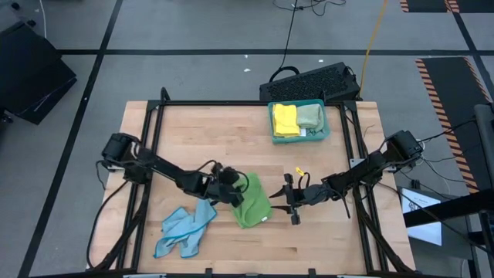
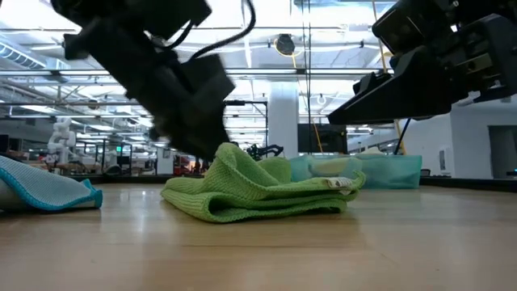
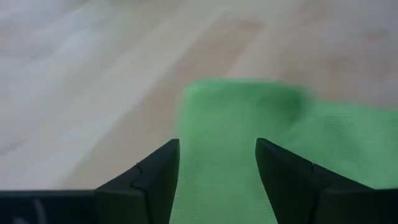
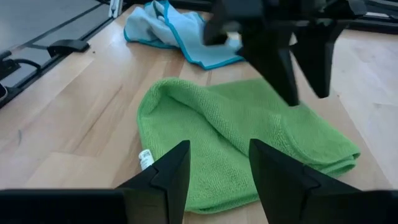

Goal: Fold microfiber towels
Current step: Fold the green microfiber cloth

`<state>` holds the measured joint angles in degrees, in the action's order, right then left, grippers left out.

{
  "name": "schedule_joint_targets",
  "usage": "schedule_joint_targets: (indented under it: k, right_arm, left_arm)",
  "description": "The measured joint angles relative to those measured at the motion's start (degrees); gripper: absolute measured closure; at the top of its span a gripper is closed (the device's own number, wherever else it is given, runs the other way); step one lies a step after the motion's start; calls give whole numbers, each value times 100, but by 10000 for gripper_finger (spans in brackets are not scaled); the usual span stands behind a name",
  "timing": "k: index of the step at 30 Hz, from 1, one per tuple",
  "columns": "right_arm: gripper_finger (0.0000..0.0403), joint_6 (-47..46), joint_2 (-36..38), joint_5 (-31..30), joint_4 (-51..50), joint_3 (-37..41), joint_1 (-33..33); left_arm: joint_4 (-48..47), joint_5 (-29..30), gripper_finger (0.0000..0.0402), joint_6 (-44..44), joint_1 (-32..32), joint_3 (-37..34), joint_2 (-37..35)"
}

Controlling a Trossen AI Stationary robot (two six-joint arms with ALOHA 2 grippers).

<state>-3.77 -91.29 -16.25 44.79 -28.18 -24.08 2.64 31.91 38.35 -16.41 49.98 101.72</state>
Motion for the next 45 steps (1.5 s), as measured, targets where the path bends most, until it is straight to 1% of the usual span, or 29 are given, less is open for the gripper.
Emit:
schedule_joint_targets:
  k: [4,6,8,11,14,15,17,18,20,22,25,26,29,31,32,35,37,39,41,43,45]
  right_arm:
    - [248,1,0,-2,-15,-2,0]
    - [248,18,0,-2,-3,0,0]
    - [248,41,0,-2,17,-2,0]
    - [248,134,0,-6,94,0,0]
    - [248,185,0,-50,192,4,36]
    - [248,142,0,-156,252,-1,68]
    - [248,-108,0,-551,290,-4,195]
    - [248,-283,0,-708,324,0,307]
    - [248,-730,0,-758,344,-4,546]
    - [248,-1239,-64,-540,394,-14,835]
    - [248,-1713,-293,205,415,-51,1196]
    - [248,-1820,-413,428,435,-116,1270]
    - [248,-1987,-783,1075,426,-379,1340]
    - [248,-1944,-1046,1307,383,-712,1329]
    - [248,-1864,-1131,1399,249,-889,1315]
    - [248,-1599,-1314,1510,-321,-1420,1314]
    - [248,-1458,-1306,1571,-848,-1684,1335]
    - [248,-1367,-1305,1828,-1298,-1962,1399]
    - [248,-1342,-1231,2131,-1779,-2085,1450]
    - [248,-1327,-1224,2340,-1935,-2143,1515]
    - [248,-1396,-1143,2393,-2038,-2124,1553]
  left_arm:
    - [747,-152,188,-228,-84,24,184]
    - [793,-227,188,-252,-75,8,257]
    - [1099,-261,188,-188,-52,26,424]
    - [1183,-363,188,-160,-41,7,652]
    - [1849,-588,188,-245,-32,37,817]
    - [2169,-656,188,-328,-32,69,851]
    - [2706,-777,188,-464,-34,219,961]
    - [2715,-817,188,-603,-54,234,965]
    - [2708,-1039,188,-896,-79,412,987]
    - [2409,-1108,188,-1069,-129,491,802]
    - [1537,-1105,188,-1067,-232,583,302]
    - [1078,-1074,188,-976,-289,579,81]
    - [-104,-718,188,-487,-504,569,-342]
    - [-932,-392,188,-133,-678,477,-499]
    - [-1099,-304,188,19,-736,453,-501]
    - [-1383,-217,188,453,-795,219,-468]
    - [-1116,-211,188,591,-764,87,-268]
    - [-1136,-210,188,635,-749,-101,-211]
    - [-846,-230,188,639,-679,-140,24]
    - [-815,-256,188,627,-617,-273,140]
    - [-639,-255,188,520,-527,-263,345]
